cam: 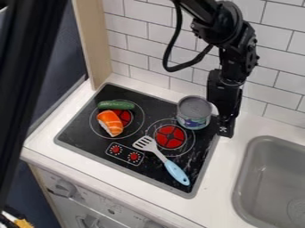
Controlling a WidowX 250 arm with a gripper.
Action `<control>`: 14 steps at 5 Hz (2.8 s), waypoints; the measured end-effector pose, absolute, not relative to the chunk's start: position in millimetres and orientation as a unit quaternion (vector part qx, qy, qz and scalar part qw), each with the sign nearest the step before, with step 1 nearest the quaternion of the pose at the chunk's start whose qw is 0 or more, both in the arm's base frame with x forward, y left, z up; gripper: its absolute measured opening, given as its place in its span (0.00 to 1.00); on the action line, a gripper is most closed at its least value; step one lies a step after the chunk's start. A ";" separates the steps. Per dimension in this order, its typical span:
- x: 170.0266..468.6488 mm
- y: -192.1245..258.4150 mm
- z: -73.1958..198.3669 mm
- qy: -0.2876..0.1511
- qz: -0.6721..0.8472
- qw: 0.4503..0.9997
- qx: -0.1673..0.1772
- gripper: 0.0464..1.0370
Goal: Put the can on the left burner
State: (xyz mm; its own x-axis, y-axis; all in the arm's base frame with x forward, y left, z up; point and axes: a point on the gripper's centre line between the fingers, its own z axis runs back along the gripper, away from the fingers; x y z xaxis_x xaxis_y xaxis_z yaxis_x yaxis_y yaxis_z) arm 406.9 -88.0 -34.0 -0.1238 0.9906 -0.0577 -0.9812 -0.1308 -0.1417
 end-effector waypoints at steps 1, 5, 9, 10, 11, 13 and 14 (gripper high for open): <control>419.7 -85.5 -42.3 -0.036 0.756 0.650 -0.065 0.96; 427.6 -28.5 -52.8 -0.054 0.810 0.584 -0.029 0.96; 397.0 33.1 -42.0 -0.076 0.851 0.519 -0.010 0.96; 391.0 46.0 -44.1 -0.080 0.860 0.504 0.002 0.96; 383.7 55.6 -47.1 -0.087 0.866 0.493 0.019 0.96; 373.7 80.6 -30.9 -0.106 0.884 0.454 0.025 0.96; 372.9 79.7 -30.3 -0.104 0.884 0.455 0.020 0.96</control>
